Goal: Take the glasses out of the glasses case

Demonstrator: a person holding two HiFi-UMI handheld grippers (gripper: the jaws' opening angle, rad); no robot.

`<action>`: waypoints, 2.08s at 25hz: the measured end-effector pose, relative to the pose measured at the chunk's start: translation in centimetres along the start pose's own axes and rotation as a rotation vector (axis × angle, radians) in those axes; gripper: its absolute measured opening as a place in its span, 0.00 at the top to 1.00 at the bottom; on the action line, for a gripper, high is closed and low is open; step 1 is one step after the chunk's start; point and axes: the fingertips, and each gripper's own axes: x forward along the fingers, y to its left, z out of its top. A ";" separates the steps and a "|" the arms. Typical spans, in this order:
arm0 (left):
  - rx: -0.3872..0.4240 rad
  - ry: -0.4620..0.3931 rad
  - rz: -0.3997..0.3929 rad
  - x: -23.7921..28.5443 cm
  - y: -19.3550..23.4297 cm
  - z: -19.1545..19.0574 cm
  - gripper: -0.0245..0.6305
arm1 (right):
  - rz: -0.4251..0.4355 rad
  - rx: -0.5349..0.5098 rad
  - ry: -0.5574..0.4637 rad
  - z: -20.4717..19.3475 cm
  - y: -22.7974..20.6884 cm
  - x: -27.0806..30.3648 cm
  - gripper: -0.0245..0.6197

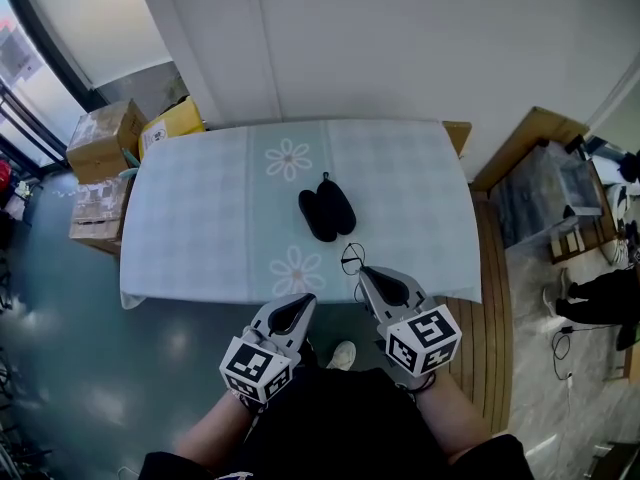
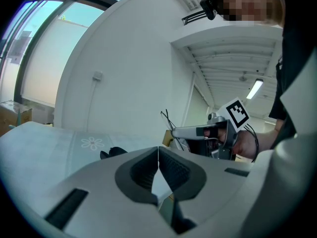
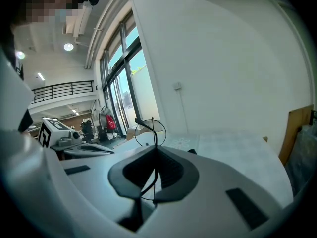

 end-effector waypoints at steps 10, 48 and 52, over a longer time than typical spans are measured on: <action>0.000 0.008 0.025 -0.2 -0.1 -0.1 0.92 | 0.034 0.002 -0.005 -0.2 0.6 -0.5 0.92; 0.021 0.007 0.022 -0.3 -0.5 0.5 0.92 | 0.061 0.013 -0.010 -0.6 1.8 -0.7 0.92; 0.020 0.005 0.022 -0.3 -0.7 0.5 0.92 | 0.064 0.014 -0.009 -0.6 1.8 -0.9 0.92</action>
